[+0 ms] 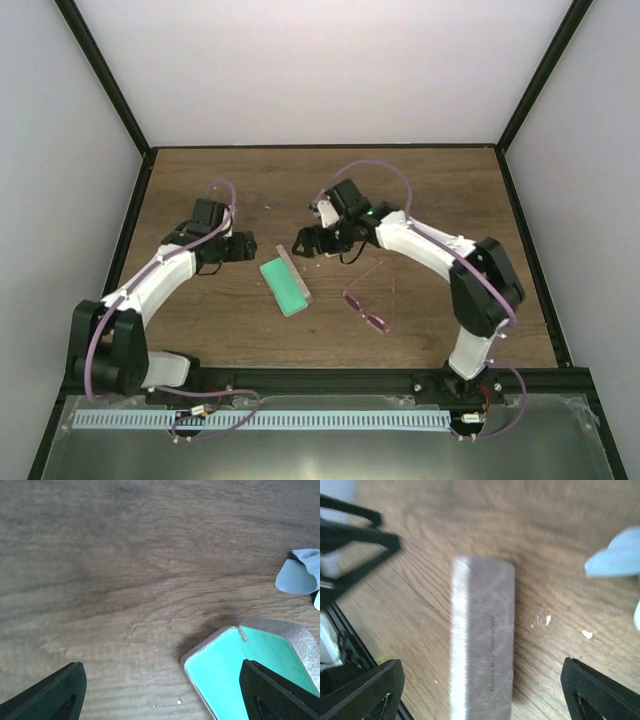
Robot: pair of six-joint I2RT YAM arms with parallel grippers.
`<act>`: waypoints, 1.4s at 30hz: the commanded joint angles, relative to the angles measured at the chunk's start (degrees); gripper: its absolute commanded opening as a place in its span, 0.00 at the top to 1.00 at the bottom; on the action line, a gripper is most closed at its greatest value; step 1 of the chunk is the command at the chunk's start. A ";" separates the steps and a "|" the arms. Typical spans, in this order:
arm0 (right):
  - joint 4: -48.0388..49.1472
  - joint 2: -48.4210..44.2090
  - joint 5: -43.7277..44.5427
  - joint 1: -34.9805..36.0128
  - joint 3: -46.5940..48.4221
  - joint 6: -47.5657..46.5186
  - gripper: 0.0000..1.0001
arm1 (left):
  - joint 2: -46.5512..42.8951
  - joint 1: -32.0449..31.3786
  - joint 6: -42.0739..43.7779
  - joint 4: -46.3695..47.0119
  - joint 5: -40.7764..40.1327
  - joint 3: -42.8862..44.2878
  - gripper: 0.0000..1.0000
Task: Organize the sunglasses
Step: Move the sunglasses case at the center of the board.
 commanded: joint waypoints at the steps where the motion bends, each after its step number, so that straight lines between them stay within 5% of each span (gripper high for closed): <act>1: -2.61 -7.47 7.63 -1.01 4.85 2.05 0.13 | 5.10 0.21 9.42 0.85 5.89 4.49 0.12; 2: -2.98 -8.41 8.35 -1.19 5.35 2.18 0.13 | 6.64 0.20 9.92 1.28 8.07 5.19 0.12; 5: -4.10 -10.56 9.25 -1.81 6.80 2.22 0.13 | 9.90 0.18 10.56 1.16 7.73 5.88 0.31; 16: -6.60 -13.25 9.65 -4.58 8.10 0.95 0.14 | 14.85 -0.04 13.10 4.38 15.11 4.32 0.26; 25: -6.47 -10.94 8.12 -5.95 9.59 0.25 0.14 | 17.37 -1.14 13.60 4.09 13.63 3.76 0.23; 32: -6.32 -9.85 7.92 -6.54 9.69 -0.16 0.14 | 20.67 -5.59 13.92 4.71 8.44 4.24 0.34; 42: -5.87 -9.75 7.49 -6.97 9.00 0.10 0.14 | 20.98 -5.86 12.61 6.69 4.98 3.72 0.63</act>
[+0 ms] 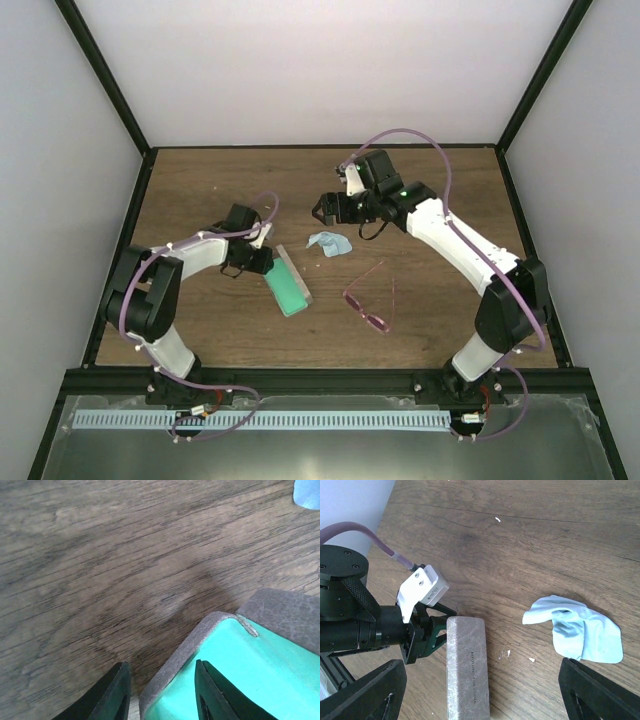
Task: Organize the sunglasses
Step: Move the sunglasses case at the center of the board.
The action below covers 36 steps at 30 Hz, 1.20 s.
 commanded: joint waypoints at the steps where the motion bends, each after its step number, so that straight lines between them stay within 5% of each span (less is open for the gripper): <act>1: 0.14 0.48 -0.79 -0.42 1.87 -0.45 0.14 | -0.51 0.04 -0.32 1.19 -2.08 -0.14 0.64; 8: 1.84 0.19 -1.83 -0.42 0.03 0.81 0.14 | -4.64 0.25 -2.02 0.86 -8.97 -3.54 0.71; 18: 3.13 0.76 -2.12 -0.44 -0.81 1.63 0.14 | -8.76 2.90 -8.76 0.73 -14.99 -6.66 0.95; 36: 2.13 1.19 0.30 -3.59 -1.84 1.99 0.15 | 8.42 10.12 -9.32 3.50 -14.39 12.11 0.90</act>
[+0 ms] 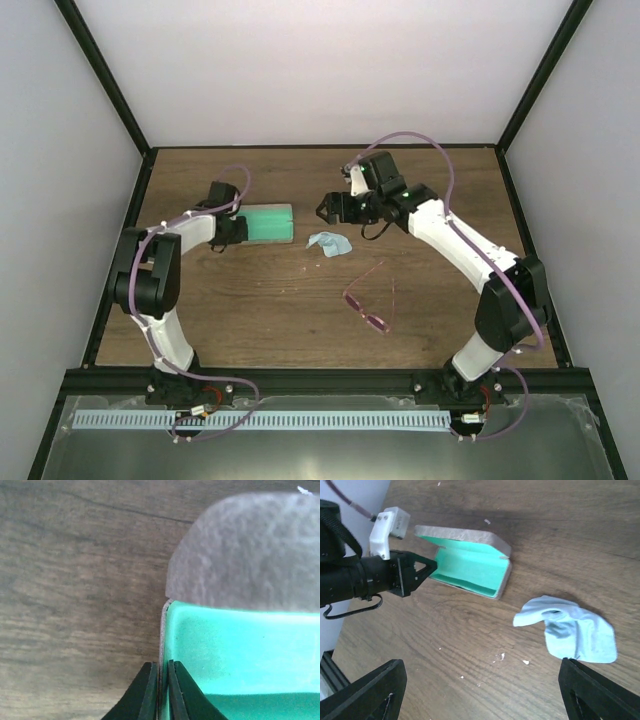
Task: Organize the sunglasses
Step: Move the sunglasses case at the center of the board, then move the sunglasses to the center of the board.
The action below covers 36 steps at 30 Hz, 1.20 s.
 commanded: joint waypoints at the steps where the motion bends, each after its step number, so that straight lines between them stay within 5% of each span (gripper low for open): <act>1: -0.77 1.46 1.78 -2.80 0.33 0.32 0.15 | 0.08 0.39 0.21 1.79 1.17 1.44 0.88; 7: -1.75 4.51 3.78 -2.98 -3.22 -1.30 0.26 | -4.52 0.38 -1.14 1.80 2.81 -2.50 0.48; 10: -0.98 5.87 4.57 -2.90 -6.82 -1.11 0.40 | -7.98 0.38 -1.57 0.82 3.54 -3.57 0.29; 14: -1.87 7.24 7.09 -2.90 -9.67 0.98 0.71 | -13.81 0.24 -2.91 -0.71 6.45 -4.07 0.06; 18: -0.67 3.66 8.59 -2.89 -14.40 4.10 0.75 | -18.35 -1.02 -4.36 -0.62 10.57 -4.80 0.02; 22: -2.62 -2.50 12.44 -2.90 -17.10 7.94 0.55 | -19.59 -5.01 -5.15 -0.15 11.95 -5.09 0.01; 28: -10.95 -11.72 22.54 -3.04 -22.39 16.58 0.66 | -16.48 -14.35 -7.05 1.60 11.61 -3.79 0.00; 32: -11.73 -15.40 20.14 -3.50 -27.51 19.57 0.57 | -14.35 -16.55 -7.95 1.88 11.52 -1.84 0.00; 36: -10.57 -16.71 15.69 -3.51 -33.32 23.57 0.62 | -13.51 -16.59 -6.86 0.86 11.27 0.50 0.00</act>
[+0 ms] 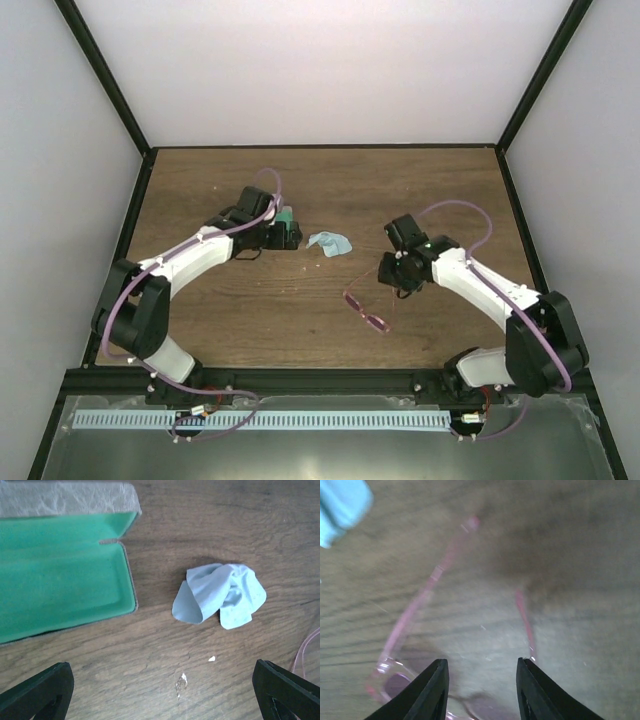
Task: Organize the sunglasses
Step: Move the sunglasses to the center of the board.
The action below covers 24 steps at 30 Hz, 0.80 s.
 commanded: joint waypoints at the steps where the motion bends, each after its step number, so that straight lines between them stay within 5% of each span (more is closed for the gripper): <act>1: -0.66 -1.71 -3.18 -0.34 -5.78 6.93 0.63 | 0.60 0.24 0.46 0.27 -0.07 4.38 0.00; 13: 3.46 -1.82 -6.24 -0.35 -13.87 8.64 0.76 | 0.79 0.26 2.46 -0.70 -0.61 4.30 0.00; 24: 2.20 3.15 -2.00 -0.67 -8.00 5.56 0.99 | 0.93 0.24 4.34 -2.19 -3.26 3.87 0.00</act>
